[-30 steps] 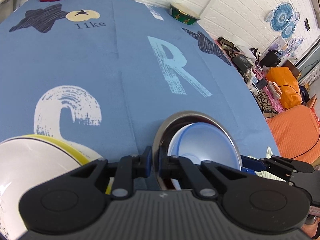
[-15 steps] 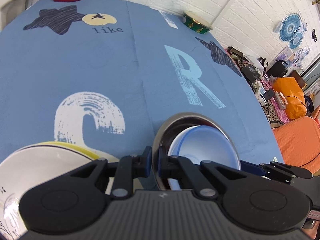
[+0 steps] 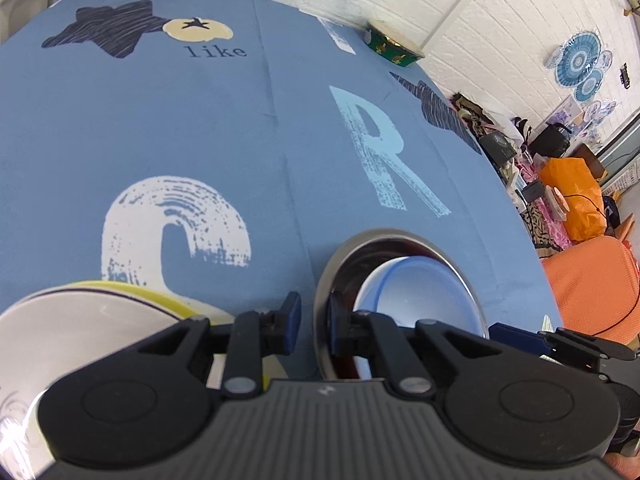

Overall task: Organize plates and bowls
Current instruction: 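Lift the nested bowls with the right tool and carry them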

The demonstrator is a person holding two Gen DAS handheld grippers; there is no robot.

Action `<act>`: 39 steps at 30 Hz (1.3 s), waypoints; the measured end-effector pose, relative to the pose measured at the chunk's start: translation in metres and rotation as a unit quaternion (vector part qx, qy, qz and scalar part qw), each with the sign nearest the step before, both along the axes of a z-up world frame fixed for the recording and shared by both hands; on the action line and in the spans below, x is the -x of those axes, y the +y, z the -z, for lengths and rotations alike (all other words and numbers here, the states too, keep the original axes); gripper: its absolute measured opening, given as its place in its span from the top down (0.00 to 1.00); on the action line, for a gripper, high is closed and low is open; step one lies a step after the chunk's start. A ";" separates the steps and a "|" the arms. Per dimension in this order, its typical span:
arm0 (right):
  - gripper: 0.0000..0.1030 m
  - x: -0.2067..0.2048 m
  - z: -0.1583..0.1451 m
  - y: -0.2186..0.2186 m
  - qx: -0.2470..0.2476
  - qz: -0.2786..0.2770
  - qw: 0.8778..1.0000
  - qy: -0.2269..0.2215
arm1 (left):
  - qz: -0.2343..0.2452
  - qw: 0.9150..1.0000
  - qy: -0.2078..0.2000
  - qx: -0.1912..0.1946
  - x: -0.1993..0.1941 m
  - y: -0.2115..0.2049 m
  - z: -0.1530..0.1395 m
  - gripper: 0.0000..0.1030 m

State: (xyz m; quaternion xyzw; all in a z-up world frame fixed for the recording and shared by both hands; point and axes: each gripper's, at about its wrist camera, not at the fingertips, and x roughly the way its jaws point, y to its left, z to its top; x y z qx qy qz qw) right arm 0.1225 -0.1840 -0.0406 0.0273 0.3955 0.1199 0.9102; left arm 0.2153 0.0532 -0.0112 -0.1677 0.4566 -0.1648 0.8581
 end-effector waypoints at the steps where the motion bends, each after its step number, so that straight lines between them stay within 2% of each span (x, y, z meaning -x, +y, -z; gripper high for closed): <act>1: 0.75 0.003 -0.003 -0.002 -0.002 0.003 1.000 -0.009 | -0.001 1.000 0.000 -0.002 0.000 0.000 0.000 0.97; 3: 0.75 0.012 -0.007 -0.002 0.003 0.002 1.000 -0.019 | -0.002 1.000 0.000 -0.002 0.000 0.000 0.000 0.96; 6: 0.74 0.034 -0.013 0.003 0.001 -0.030 0.999 -0.031 | -0.008 1.000 0.004 -0.001 -0.001 0.003 0.001 0.87; 8: 0.73 0.045 -0.016 0.012 0.006 -0.059 0.998 -0.035 | -0.014 1.000 0.008 -0.004 -0.004 0.005 0.003 0.73; 9: 0.73 0.046 -0.017 0.018 0.016 -0.073 0.997 -0.034 | -0.017 1.000 0.008 -0.007 -0.004 0.006 0.003 0.71; 20: 0.70 0.032 -0.009 0.027 0.057 -0.087 0.994 -0.012 | -0.013 1.000 0.006 -0.011 -0.003 0.004 0.001 0.71; 26: 0.67 0.028 -0.004 0.023 0.034 -0.073 0.997 -0.013 | -0.009 1.000 0.003 -0.015 -0.004 0.006 0.001 0.70; 30: 0.65 0.024 -0.001 0.013 -0.012 -0.048 0.999 0.006 | -0.007 1.000 0.003 -0.020 -0.005 0.005 0.001 0.68; 33: 0.64 0.020 0.001 0.007 -0.034 -0.034 0.999 0.019 | -0.006 1.000 0.003 -0.024 -0.009 0.005 0.000 0.64; 37: 0.62 0.013 -0.002 0.005 -0.033 -0.017 0.998 0.043 | -0.003 0.999 0.011 -0.033 -0.018 0.004 0.001 0.50; 39: 0.61 0.009 -0.002 0.004 -0.035 -0.007 0.998 0.057 | 0.002 0.999 0.011 -0.034 -0.020 0.004 0.001 0.50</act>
